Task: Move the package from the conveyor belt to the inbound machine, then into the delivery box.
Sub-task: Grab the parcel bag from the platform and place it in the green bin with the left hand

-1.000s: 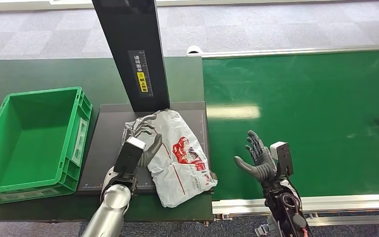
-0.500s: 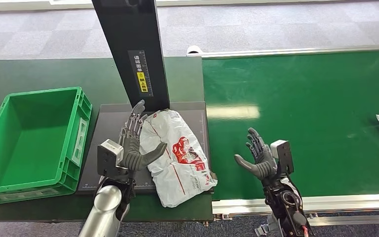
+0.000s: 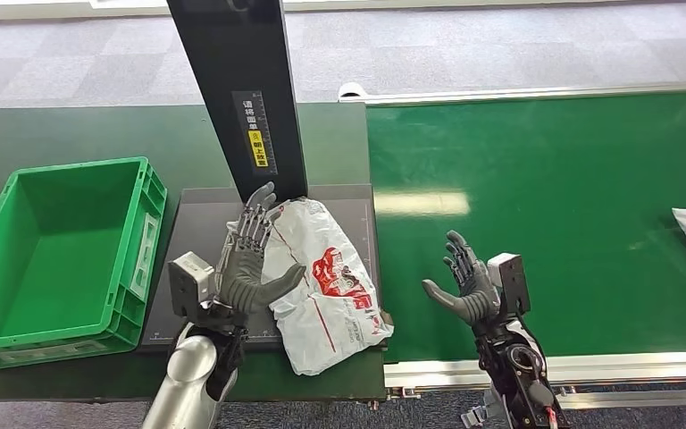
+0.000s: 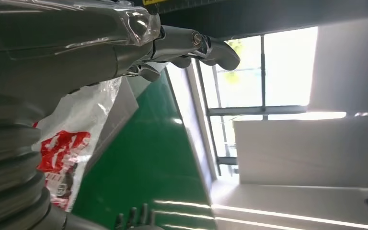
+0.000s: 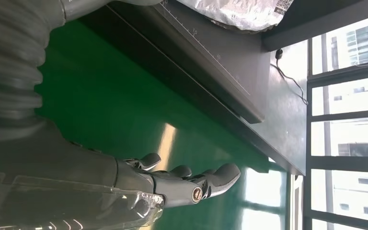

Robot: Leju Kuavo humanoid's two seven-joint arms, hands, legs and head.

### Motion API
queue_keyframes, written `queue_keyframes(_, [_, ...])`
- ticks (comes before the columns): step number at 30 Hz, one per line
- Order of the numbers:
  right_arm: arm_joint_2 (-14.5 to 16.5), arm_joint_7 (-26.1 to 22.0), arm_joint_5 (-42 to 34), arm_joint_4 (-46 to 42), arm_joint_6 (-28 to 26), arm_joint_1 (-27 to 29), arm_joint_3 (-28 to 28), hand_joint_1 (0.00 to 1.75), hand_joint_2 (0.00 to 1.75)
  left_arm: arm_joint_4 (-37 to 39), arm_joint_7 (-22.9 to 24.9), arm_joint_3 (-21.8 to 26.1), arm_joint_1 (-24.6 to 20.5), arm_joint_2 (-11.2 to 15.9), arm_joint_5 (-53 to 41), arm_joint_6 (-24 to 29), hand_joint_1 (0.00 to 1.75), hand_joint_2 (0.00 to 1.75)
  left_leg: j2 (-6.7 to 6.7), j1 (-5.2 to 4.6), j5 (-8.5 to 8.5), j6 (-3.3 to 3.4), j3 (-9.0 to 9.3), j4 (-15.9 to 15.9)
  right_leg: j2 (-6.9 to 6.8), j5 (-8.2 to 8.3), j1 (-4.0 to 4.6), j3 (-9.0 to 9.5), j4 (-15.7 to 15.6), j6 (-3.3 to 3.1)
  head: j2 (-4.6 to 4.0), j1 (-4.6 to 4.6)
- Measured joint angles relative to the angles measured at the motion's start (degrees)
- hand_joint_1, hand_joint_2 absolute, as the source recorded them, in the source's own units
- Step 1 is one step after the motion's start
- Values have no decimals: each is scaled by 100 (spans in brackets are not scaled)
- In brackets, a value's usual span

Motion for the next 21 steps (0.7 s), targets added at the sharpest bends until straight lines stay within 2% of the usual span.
queue_keyframes(4, [1,29,27,24,-11,-12,2,0,175,339,1119,-490,-126,109,-2562,930,0,175,0,0,0,0,0,0,0,0,0,0,-1,0,0,0])
queue_keyframes(7, [2,96,74,34,-31,-17,4,0,175,802,1623,-827,-252,138,-3781,1026,0,175,1,0,0,0,1,0,0,0,-1,0,-1,0,0,0])
queue_keyframes(11, [1,130,95,32,-62,28,2,0,175,1340,1828,-1022,-394,133,-4296,1008,0,175,1,0,0,0,1,0,1,0,0,-1,-1,0,0,0])
queue_keyframes(21, [1,224,109,-27,-98,162,-12,0,175,1849,1927,-1088,-621,65,-4456,866,0,175,1,0,0,0,2,0,0,0,0,2,-1,0,0,1])
